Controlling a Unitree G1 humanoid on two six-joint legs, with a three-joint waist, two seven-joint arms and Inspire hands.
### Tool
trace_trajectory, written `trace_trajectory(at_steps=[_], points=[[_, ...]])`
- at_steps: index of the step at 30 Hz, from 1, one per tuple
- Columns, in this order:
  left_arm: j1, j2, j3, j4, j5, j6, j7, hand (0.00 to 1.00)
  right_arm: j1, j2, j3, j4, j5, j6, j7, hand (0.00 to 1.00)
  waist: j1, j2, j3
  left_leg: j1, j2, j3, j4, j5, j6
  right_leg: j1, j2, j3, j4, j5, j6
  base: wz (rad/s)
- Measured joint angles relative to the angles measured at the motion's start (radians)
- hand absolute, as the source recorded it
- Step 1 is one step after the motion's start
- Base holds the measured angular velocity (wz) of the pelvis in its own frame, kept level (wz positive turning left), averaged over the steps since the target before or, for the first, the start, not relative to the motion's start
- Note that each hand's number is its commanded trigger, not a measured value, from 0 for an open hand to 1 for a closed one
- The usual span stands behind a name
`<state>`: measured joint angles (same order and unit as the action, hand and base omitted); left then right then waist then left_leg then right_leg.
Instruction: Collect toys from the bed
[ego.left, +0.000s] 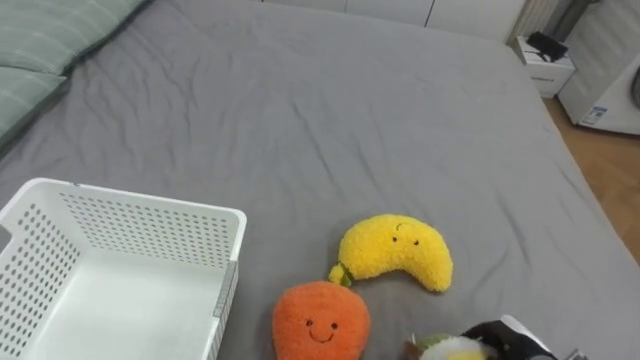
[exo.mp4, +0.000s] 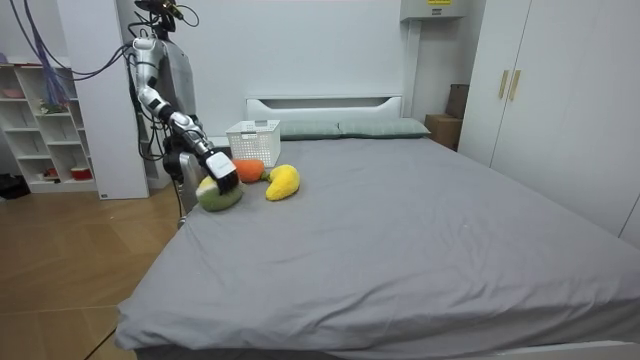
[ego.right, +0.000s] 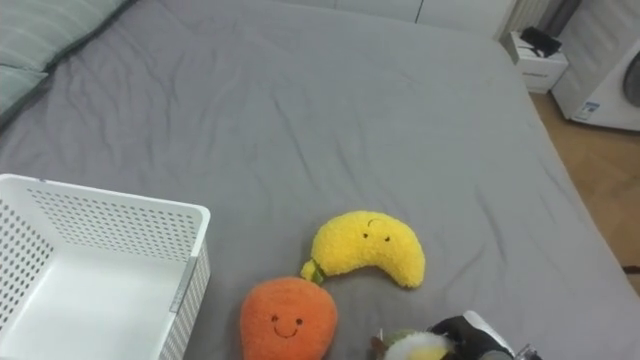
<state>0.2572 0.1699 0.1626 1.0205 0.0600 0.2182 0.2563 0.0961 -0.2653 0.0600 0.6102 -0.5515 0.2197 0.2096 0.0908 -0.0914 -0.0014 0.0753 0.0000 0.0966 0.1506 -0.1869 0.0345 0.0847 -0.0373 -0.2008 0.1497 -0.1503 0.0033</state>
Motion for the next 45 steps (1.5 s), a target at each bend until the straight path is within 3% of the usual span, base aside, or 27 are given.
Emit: trace_trajectory(at_steps=[9, 11, 16, 22, 26, 36, 45], points=[[-0.016, 0.0, -0.001, -0.022, -0.003, -0.01, -0.002, 0.0, 0.002, 0.016, -0.002, -0.068, -0.005, 0.0, -0.008, 1.0, -0.007, -0.005, -0.0026, 0.0, 0.0, 0.006, 0.001, 0.0, 0.0, -0.005, 0.003, 0.008, 0.002, 0.0, 0.0, -0.02], [-0.015, 0.001, 0.002, -0.02, -0.003, -0.026, -0.002, 0.0, 0.002, 0.015, -0.005, -0.15, -0.006, 0.001, -0.007, 1.0, -0.011, -0.007, -0.0023, -0.002, 0.0, 0.01, 0.001, 0.001, 0.0, -0.012, 0.004, 0.014, 0.006, 0.0, 0.0, -0.07], [-0.011, 0.0, 0.002, -0.019, 0.0, -0.028, -0.011, 0.0, 0.001, 0.011, -0.034, -0.37, -0.007, 0.0, -0.001, 1.0, -0.041, -0.011, 0.0003, -0.01, 0.0, 0.007, 0.002, 0.001, 0.0, -0.02, 0.003, 0.01, 0.006, 0.0, 0.0, 0.02], [-0.029, 0.0, 0.013, 0.001, -0.012, -0.049, -0.026, 0.0, -0.039, -0.05, -0.087, -0.572, 0.006, 0.0, -0.01, 1.0, -0.044, -0.013, 0.0027, -0.006, 0.001, 0.012, -0.001, 0.001, 0.0, -0.019, 0.005, 0.014, 0.009, 0.0, 0.0, -0.01], [-0.052, -0.001, 0.032, 0.025, -0.01, -0.07, -0.022, 0.0, -0.063, -0.06, -0.126, -0.666, 0.024, 0.0, -0.011, 1.0, -0.035, -0.017, 0.0045, 0.002, 0.001, 0.017, -0.005, 0.001, 0.0, -0.019, 0.006, 0.022, 0.015, 0.0, 0.0, -0.06], [-0.07, 0.0, 0.032, 0.059, -0.01, -0.075, -0.025, 0.0, -0.162, -0.064, -0.121, -0.744, 0.041, 0.01, 0.031, 1.0, -0.023, -0.017, 0.0064, 0.001, 0.003, 0.023, -0.007, 0.001, 0.0, -0.023, 0.005, 0.021, 0.023, 0.0, 0.0, -0.02], [-0.076, -0.007, 0.027, 0.032, -0.03, -0.079, -0.025, 0.0, -0.296, -0.065, -0.044, -0.751, 0.105, 0.024, 0.056, 1.0, 0.034, -0.021, 0.0037, -0.013, 0.002, 0.006, 0.0, 0.002, -0.001, -0.029, 0.003, -0.001, 0.022, 0.001, -0.001, 0.06]])
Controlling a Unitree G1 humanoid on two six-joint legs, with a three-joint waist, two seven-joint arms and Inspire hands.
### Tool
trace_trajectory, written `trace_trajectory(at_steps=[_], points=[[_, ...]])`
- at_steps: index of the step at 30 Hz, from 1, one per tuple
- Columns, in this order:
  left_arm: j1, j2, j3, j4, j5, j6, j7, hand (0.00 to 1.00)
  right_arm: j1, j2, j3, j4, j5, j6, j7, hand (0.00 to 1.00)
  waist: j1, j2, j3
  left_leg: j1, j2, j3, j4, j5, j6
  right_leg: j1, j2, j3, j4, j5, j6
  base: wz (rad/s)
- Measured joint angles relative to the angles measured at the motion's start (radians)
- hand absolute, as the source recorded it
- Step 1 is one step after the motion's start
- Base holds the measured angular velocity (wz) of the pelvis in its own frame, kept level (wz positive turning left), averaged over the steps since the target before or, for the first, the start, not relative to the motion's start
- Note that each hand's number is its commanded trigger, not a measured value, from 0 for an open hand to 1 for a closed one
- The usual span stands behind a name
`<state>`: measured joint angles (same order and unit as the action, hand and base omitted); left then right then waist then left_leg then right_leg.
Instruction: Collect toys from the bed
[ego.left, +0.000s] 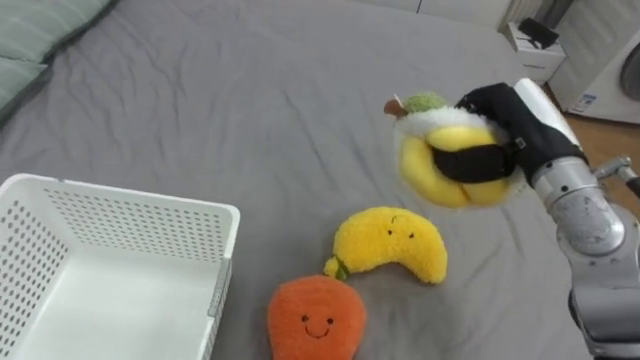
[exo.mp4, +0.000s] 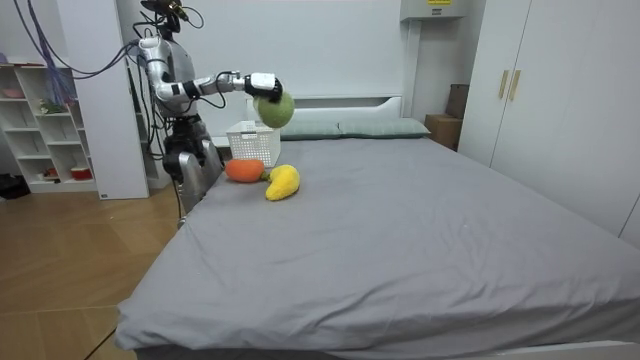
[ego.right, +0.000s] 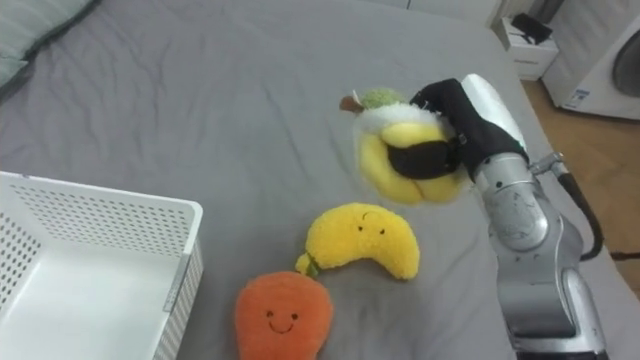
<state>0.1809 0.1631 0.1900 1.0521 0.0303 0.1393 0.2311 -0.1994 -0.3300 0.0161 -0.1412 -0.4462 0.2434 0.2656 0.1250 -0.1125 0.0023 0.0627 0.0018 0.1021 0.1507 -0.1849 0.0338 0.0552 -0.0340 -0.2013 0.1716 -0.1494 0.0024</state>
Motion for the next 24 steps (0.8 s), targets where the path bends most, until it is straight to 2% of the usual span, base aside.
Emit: trace_trajectory(at_steps=[6, 7, 8, 11, 13, 16, 19, 24], points=[[-0.016, 0.0, -0.002, 0.0, -0.001, -0.01, -0.001, 0.0, -0.086, 0.008, 0.13, 0.006, 0.016, 0.013, 0.042, 1.0, 0.066, -0.006, 0.0014, -0.011, -0.002, -0.027, 0.002, 0.001, -0.001, 0.002, -0.002, -0.027, -0.003, 0.0, 0.0, 0.13], [-0.015, 0.0, -0.001, 0.0, 0.001, -0.015, -0.003, 0.0, -0.093, 0.013, 0.142, 0.006, 0.016, 0.017, 0.056, 1.0, 0.079, -0.01, 0.0037, -0.016, -0.004, -0.04, 0.001, 0.001, -0.001, 0.006, -0.004, -0.044, -0.004, 0.0, 0.0, 0.34], [-0.014, 0.002, -0.001, 0.0, 0.001, -0.015, -0.006, 0.0, -0.099, 0.014, 0.154, 0.006, 0.018, 0.02, 0.061, 1.0, 0.087, -0.016, 0.0101, -0.019, -0.008, -0.061, 0.002, 0.004, 0.0, 0.011, -0.008, -0.064, -0.005, -0.001, 0.002, 0.33], [-0.007, 0.005, -0.01, 0.004, -0.003, -0.015, -0.007, 0.0, -0.111, 0.014, 0.185, 0.013, 0.049, 0.022, 0.065, 1.0, 0.134, -0.027, 0.014, -0.027, -0.013, -0.079, 0.012, 0.005, 0.0, 0.012, -0.012, -0.083, -0.008, -0.002, 0.002, 0.2], [-0.007, 0.008, -0.01, 0.024, -0.031, -0.017, -0.006, 0.0, -0.138, 0.014, 0.221, 0.018, 0.057, 0.022, 0.072, 1.0, 0.153, -0.032, 0.0162, -0.036, -0.016, -0.088, 0.019, 0.006, 0.002, 0.011, -0.015, -0.097, -0.008, -0.002, 0.003, 0.19], [-0.005, 0.012, -0.003, 0.047, -0.038, -0.011, -0.003, 0.0, -0.167, 0.015, 0.267, 0.018, 0.078, 0.027, 0.088, 1.0, 0.189, -0.043, 0.0111, -0.045, -0.019, -0.101, 0.019, 0.006, 0.002, 0.015, -0.017, -0.117, -0.018, -0.002, 0.003, 0.15], [0.003, 0.018, 0.004, 0.044, -0.038, -0.003, -0.004, 0.0, -0.19, 0.015, 0.301, 0.037, 0.082, 0.034, 0.088, 1.0, 0.23, -0.056, 0.01, -0.058, -0.021, -0.118, 0.023, 0.009, 0.001, 0.013, -0.018, -0.136, -0.021, -0.002, 0.003, 0.18], [0.003, 0.019, 0.004, 0.039, -0.038, 0.016, -0.005, 0.0, -0.236, 0.015, 0.348, 0.096, 0.081, 0.044, 0.074, 1.0, 0.249, -0.067, 0.0093, -0.09, -0.033, -0.162, 0.054, 0.01, 0.003, 0.013, -0.027, -0.188, -0.021, -0.002, 0.003, 0.26]])
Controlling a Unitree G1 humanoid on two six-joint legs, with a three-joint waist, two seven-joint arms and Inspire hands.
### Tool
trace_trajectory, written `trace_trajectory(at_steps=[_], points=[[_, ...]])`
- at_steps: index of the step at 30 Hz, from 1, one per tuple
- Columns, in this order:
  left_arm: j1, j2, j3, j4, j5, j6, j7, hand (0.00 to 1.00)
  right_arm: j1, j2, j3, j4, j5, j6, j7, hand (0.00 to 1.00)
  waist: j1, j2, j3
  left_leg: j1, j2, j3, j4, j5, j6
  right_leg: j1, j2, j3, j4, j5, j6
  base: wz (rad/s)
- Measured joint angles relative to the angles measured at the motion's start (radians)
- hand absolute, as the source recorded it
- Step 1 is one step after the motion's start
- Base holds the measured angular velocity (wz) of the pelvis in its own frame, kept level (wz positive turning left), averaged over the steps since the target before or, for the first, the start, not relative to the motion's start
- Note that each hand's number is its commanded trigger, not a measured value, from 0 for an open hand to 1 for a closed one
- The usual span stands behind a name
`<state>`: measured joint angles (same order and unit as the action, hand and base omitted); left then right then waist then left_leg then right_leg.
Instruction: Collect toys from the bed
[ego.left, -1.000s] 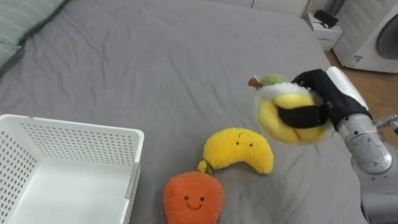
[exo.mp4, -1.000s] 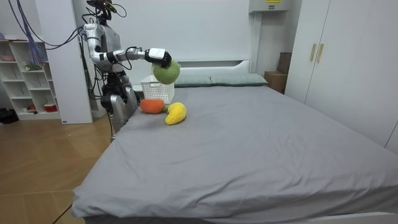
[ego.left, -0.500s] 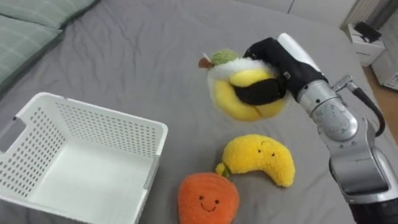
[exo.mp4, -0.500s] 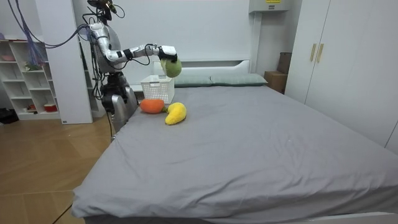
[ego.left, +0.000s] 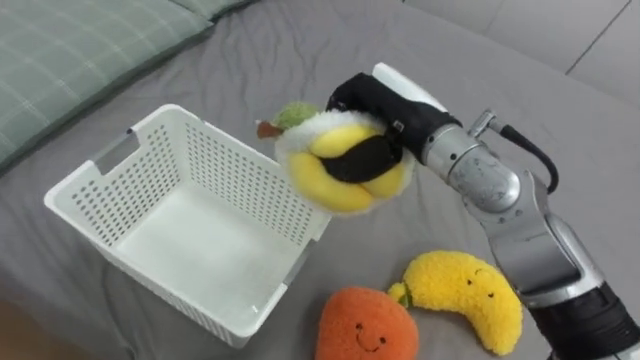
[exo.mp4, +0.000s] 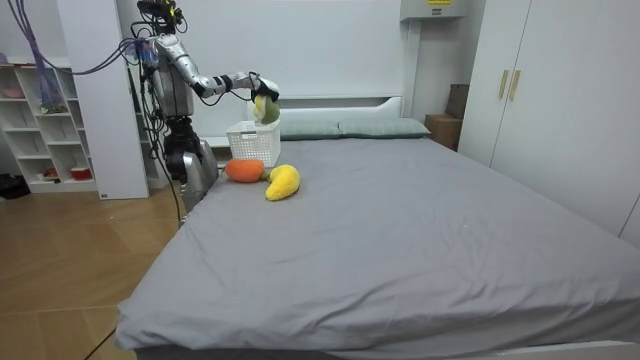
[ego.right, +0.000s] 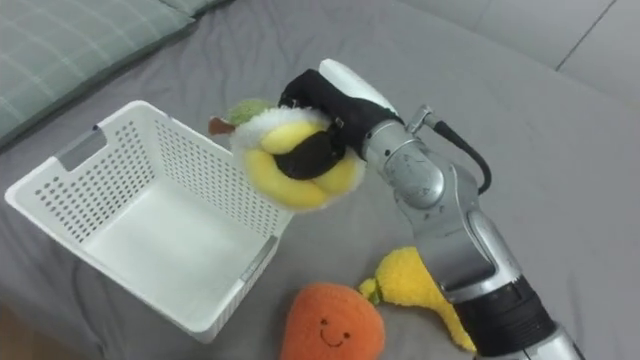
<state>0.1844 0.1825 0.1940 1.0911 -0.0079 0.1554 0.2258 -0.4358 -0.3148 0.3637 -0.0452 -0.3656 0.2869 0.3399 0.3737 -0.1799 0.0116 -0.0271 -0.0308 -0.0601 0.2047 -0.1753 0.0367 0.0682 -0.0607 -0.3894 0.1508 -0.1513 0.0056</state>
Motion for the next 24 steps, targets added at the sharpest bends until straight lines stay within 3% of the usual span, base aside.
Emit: trace_trajectory(at_steps=[6, 12, 13, 14, 15, 19, 24], points=[[-0.006, 0.001, 0.002, -0.041, 0.0, 0.007, 0.01, 0.0, -0.022, 0.019, 0.041, 0.021, -0.012, 0.002, -0.003, 1.0, 0.038, -0.004, 0.0004, -0.014, -0.004, -0.015, 0.0, 0.006, 0.0, -0.005, -0.008, -0.016, 0.002, 0.0, 0.0, 0.1], [-0.022, -0.007, 0.002, -0.038, -0.002, 0.015, 0.004, 0.0, -0.054, 0.087, 0.058, 0.027, -0.039, 0.026, 0.011, 1.0, 0.05, 0.0, 0.0047, -0.023, -0.013, -0.041, 0.002, 0.009, 0.001, -0.003, -0.009, -0.039, 0.0, -0.001, 0.002, 0.12], [-0.026, -0.007, 0.002, -0.037, -0.001, 0.019, 0.0, 0.0, -0.064, 0.098, 0.066, 0.027, -0.042, 0.032, 0.011, 0.73, 0.049, 0.001, 0.0059, -0.027, -0.016, -0.051, 0.003, 0.01, 0.002, -0.002, -0.01, -0.049, -0.001, -0.001, 0.002, 0.24], [-0.036, -0.007, 0.001, -0.031, -0.002, 0.02, 0.0, 0.0, -0.068, 0.106, 0.069, 0.028, -0.042, 0.033, 0.011, 0.4, 0.051, 0.004, 0.0077, -0.034, -0.019, -0.063, 0.01, 0.01, 0.002, -0.002, -0.011, -0.057, -0.001, -0.001, 0.003, 0.23], [-0.038, -0.008, 0.001, -0.031, -0.002, 0.021, 0.0, 0.0, -0.072, 0.111, 0.076, 0.032, -0.042, 0.033, 0.011, 0.0, 0.055, 0.006, 0.0092, -0.034, -0.019, -0.064, 0.01, 0.01, 0.002, -0.002, -0.011, -0.057, -0.001, -0.001, 0.003, 0.18], [-0.039, -0.017, 0.001, -0.032, -0.001, 0.029, 0.0, 0.0, -0.075, 0.13, 0.094, 0.034, -0.038, 0.039, 0.012, 0.0, 0.08, 0.021, 0.0182, -0.045, -0.033, -0.097, 0.011, 0.02, 0.003, 0.002, -0.025, -0.091, -0.001, -0.006, 0.009, 0.25], [-0.038, -0.018, 0.001, -0.035, -0.001, 0.048, 0.0, 0.0, -0.075, 0.13, 0.094, 0.07, -0.034, 0.042, 0.007, 0.0, 0.103, 0.021, 0.0164, -0.066, -0.053, -0.147, 0.011, 0.041, 0.006, -0.002, -0.04, -0.144, 0.001, -0.009, 0.015, 0.35]])
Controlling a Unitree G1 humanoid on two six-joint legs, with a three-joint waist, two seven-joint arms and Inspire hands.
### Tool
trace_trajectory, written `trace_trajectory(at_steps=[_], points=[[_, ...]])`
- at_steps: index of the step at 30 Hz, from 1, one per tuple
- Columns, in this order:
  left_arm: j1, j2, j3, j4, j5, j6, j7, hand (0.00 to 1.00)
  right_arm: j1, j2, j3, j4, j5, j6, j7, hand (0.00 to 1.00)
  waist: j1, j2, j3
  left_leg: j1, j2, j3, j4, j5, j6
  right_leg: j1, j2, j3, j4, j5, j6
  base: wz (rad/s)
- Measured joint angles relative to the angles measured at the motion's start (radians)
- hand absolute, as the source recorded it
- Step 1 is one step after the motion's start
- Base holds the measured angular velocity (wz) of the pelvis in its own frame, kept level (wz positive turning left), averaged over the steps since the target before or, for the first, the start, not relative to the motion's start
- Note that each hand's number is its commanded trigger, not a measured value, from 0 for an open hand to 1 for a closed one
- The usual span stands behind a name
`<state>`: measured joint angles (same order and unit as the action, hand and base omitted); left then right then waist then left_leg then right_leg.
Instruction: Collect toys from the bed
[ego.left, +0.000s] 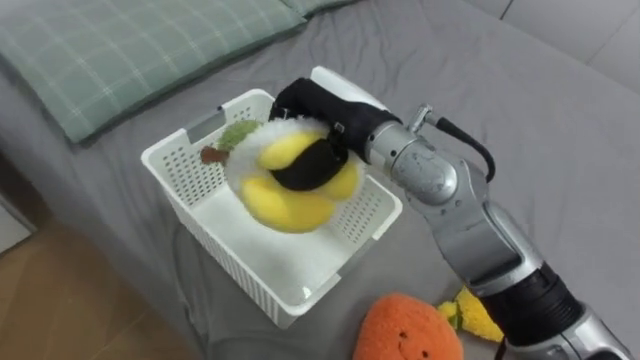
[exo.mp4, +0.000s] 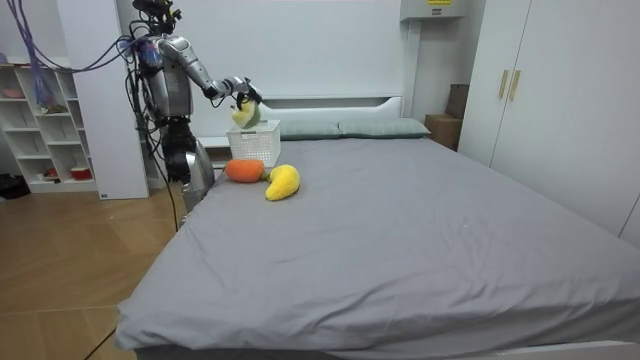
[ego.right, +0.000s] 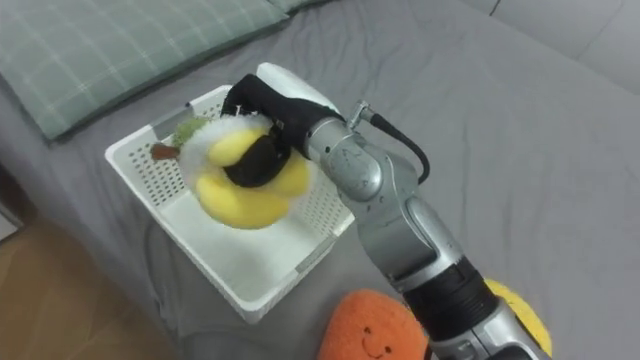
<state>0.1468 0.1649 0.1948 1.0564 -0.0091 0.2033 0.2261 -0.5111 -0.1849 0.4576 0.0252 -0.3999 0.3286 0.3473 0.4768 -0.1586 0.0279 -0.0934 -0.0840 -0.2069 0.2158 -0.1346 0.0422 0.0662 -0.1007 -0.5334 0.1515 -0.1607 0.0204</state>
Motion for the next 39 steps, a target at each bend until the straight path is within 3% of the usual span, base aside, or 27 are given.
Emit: trace_trajectory(at_steps=[5, 9, 25, 33, 39], points=[[0.007, 0.005, 0.039, -0.007, 0.001, 0.014, 0.002, 0.0, 0.0, 0.002, -0.001, 0.049, 0.001, 0.0, -0.022, 0.0, 0.026, -0.005, -0.0049, -0.007, -0.013, -0.024, 0.007, 0.007, 0.004, 0.003, -0.007, -0.019, 0.002, -0.003, 0.005, 0.15], [0.017, 0.008, 0.041, -0.013, 0.001, 0.016, 0.009, 0.0, 0.0, 0.001, -0.001, 0.049, 0.001, 0.0, -0.041, 0.0, 0.026, -0.009, -0.0091, -0.004, -0.015, -0.025, 0.007, 0.01, 0.006, 0.006, -0.01, -0.021, 0.004, -0.001, 0.008, 0.01], [-0.002, 0.008, 0.059, -0.017, 0.001, 0.008, 0.043, 0.0, 0.0, -0.026, -0.013, 0.049, 0.002, -0.014, -0.089, 0.0, 0.016, -0.004, -0.0064, -0.003, -0.017, -0.025, 0.012, 0.01, 0.008, 0.007, -0.014, -0.018, 0.019, -0.002, 0.008, 0.0], [0.011, 0.005, 0.054, -0.006, 0.003, 0.015, 0.043, 0.0, 0.001, -0.056, -0.035, 0.048, 0.028, -0.022, -0.143, 0.0, -0.022, 0.017, -0.0074, 0.002, -0.015, -0.014, 0.009, 0.01, 0.009, 0.003, -0.015, -0.011, 0.021, -0.001, 0.009, -0.03], [0.026, 0.004, 0.057, -0.008, 0.004, 0.012, 0.048, 0.0, 0.021, -0.06, -0.106, 0.023, 0.027, -0.035, -0.155, 0.0, -0.066, 0.015, -0.0135, 0.005, -0.001, 0.034, 0.004, 0.008, 0.012, -0.014, -0.001, 0.043, 0.02, 0.005, 0.007, -0.22]])
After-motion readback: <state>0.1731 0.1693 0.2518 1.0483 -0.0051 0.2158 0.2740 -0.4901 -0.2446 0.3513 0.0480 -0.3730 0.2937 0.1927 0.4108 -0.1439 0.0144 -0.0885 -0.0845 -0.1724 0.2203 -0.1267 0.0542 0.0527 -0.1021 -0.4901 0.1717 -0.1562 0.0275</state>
